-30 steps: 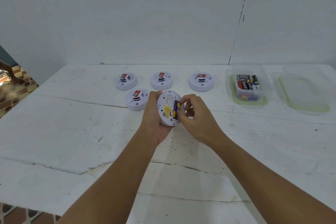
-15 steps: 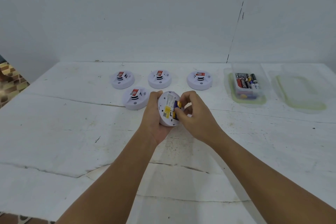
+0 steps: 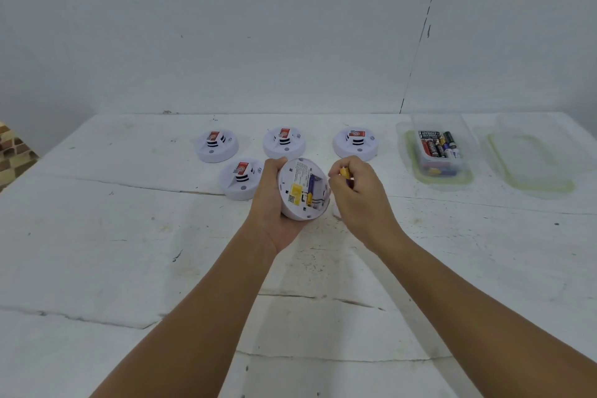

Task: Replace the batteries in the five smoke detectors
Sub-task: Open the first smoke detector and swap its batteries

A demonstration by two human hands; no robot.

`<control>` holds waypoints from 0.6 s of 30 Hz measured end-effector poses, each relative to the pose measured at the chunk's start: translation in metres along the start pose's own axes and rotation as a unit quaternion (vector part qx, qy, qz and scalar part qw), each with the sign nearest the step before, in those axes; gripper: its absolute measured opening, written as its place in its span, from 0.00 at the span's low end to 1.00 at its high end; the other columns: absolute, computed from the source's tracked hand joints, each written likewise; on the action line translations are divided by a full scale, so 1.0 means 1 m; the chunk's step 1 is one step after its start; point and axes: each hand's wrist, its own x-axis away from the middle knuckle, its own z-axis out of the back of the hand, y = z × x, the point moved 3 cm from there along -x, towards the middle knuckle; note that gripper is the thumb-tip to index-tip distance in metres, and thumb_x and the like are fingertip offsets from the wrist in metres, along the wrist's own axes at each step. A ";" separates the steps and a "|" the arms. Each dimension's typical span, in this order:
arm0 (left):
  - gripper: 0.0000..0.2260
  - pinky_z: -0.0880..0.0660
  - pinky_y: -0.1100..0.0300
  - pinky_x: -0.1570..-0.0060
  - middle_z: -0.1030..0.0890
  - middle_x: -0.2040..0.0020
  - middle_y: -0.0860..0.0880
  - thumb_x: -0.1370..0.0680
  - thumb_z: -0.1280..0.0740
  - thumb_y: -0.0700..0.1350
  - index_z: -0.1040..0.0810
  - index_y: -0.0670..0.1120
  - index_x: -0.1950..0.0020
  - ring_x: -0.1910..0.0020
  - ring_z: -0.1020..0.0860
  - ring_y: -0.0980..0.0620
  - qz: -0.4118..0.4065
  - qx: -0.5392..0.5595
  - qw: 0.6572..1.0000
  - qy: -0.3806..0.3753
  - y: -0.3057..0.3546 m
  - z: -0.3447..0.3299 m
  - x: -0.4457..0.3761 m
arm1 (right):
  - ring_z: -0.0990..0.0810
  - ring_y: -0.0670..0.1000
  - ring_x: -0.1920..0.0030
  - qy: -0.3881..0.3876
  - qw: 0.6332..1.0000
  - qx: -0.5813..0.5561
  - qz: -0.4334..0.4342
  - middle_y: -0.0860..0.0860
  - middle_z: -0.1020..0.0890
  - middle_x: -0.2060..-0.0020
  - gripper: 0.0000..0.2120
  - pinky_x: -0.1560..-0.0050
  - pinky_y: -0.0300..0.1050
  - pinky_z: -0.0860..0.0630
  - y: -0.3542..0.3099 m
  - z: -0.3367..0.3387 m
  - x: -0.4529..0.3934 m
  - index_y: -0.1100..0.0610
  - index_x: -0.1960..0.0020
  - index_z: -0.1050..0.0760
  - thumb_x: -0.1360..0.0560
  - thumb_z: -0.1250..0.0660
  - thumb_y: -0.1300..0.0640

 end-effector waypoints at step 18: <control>0.13 0.22 0.55 0.64 0.20 0.57 0.44 0.21 0.36 0.54 0.20 0.45 0.50 0.59 0.20 0.47 0.024 -0.016 1.000 -0.002 0.004 0.003 -0.001 | 0.21 0.40 0.49 -0.056 0.968 0.188 0.158 0.44 0.14 0.46 0.17 0.48 0.24 0.30 0.010 -0.001 0.003 0.48 0.36 0.17 0.25 0.22 0.50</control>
